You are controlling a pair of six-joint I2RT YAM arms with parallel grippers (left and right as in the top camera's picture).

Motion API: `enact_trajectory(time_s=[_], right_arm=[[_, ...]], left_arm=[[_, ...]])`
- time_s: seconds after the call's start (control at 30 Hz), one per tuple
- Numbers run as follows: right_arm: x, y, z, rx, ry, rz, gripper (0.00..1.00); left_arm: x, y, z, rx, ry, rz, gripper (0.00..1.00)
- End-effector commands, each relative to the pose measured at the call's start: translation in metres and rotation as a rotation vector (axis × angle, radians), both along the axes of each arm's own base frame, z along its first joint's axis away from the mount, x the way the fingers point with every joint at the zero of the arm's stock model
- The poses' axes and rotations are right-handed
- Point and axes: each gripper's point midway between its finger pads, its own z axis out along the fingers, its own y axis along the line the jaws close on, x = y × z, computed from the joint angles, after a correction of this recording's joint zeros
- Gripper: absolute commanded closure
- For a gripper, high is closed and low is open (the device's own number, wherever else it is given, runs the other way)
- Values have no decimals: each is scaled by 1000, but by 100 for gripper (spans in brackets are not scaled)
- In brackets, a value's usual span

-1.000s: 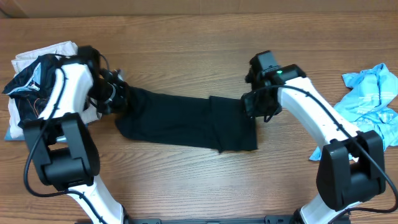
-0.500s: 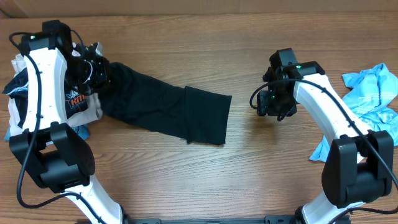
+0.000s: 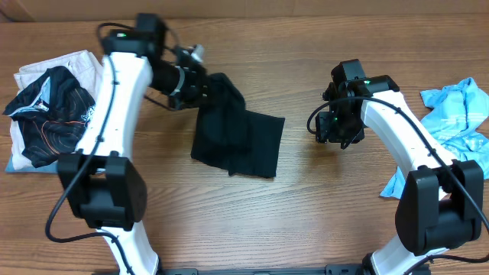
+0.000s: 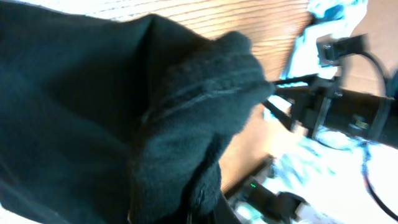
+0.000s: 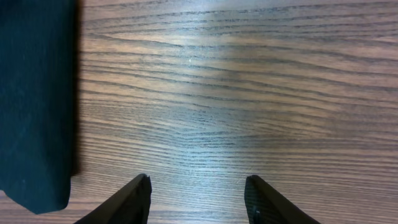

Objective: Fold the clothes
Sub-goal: 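Fold the left end rightward over the strip with the left gripper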

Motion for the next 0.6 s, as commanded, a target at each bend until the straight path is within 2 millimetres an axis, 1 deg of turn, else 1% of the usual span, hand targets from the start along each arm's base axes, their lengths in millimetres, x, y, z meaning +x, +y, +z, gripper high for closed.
enact_trajectory(time_s=[0.0, 0.07, 0.13, 0.2, 0.37, 0.43, 0.57], right_arm=[[-2, 2, 0, 9, 2, 5, 48], [-2, 2, 0, 9, 2, 5, 48], [-2, 2, 0, 9, 2, 6, 48], [-2, 2, 0, 9, 2, 5, 48], [-2, 2, 0, 9, 3, 5, 48], [-2, 2, 0, 9, 3, 5, 48], [-2, 2, 0, 9, 3, 5, 48]], left_arm=[[-1, -23, -15, 141, 10, 22, 95], [-4, -32, -21, 193, -4, 12, 93], [-8, -41, -29, 277, -24, -4, 89], [-12, -48, -34, 311, -32, -22, 86], [-17, -65, -45, 375, -61, -65, 85], [-20, -76, -50, 378, -65, -85, 85], [-25, -91, -58, 377, -60, -104, 86]])
